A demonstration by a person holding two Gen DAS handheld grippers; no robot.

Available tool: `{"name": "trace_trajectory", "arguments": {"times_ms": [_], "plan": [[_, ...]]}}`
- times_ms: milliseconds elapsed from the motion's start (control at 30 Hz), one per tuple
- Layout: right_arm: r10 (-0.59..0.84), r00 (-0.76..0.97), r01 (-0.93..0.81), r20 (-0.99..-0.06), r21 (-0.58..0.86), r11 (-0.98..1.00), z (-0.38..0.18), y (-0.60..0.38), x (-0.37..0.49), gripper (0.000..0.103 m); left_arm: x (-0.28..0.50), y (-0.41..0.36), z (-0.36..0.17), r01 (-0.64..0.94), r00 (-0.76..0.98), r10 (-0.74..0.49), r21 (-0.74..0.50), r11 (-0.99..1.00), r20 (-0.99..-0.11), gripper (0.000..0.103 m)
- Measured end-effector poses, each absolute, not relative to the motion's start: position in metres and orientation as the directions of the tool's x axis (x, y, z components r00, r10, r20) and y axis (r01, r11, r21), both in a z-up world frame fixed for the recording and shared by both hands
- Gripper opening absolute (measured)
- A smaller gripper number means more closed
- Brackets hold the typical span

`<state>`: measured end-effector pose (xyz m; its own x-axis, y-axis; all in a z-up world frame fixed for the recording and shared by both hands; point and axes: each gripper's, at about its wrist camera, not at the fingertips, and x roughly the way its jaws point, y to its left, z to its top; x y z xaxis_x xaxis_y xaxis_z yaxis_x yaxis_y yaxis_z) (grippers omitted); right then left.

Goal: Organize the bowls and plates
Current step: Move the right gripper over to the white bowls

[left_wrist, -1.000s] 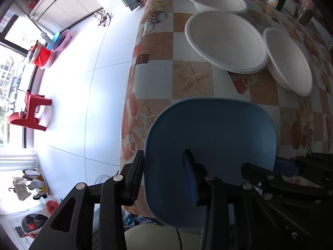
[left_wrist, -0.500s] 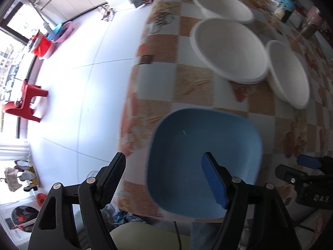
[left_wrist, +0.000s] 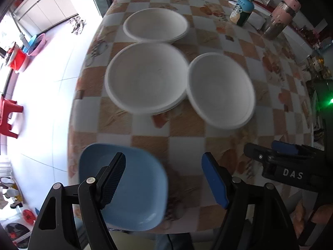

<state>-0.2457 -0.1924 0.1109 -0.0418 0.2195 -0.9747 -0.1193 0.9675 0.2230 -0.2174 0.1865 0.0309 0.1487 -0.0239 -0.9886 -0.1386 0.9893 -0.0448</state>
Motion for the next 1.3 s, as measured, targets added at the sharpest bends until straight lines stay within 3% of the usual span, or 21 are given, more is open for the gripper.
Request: {"name": "trace_trajectory", "arguments": {"times_ms": [367, 1100, 1300], "plan": [[0.202, 0.015, -0.166, -0.979, 0.197, 0.966, 0.120, -0.215, -0.208, 0.085, -0.188, 0.171, 0.022, -0.207, 0.135, -0.015, -0.043, 0.978, -0.991, 0.079], [0.183, -0.017, -0.236, -0.983, 0.182, 0.954, 0.088, -0.173, -0.174, 0.085, -0.134, 0.172, 0.010, -0.257, 0.129, 0.246, 0.207, 0.944, -0.961, 0.079], [0.172, -0.024, -0.250, -0.985, 0.173, 0.953, 0.075, -0.155, -0.165, 0.085, -0.116, 0.161, -0.003, -0.204, 0.110, 0.294, 0.268, 0.941, -0.949, 0.079]]}}
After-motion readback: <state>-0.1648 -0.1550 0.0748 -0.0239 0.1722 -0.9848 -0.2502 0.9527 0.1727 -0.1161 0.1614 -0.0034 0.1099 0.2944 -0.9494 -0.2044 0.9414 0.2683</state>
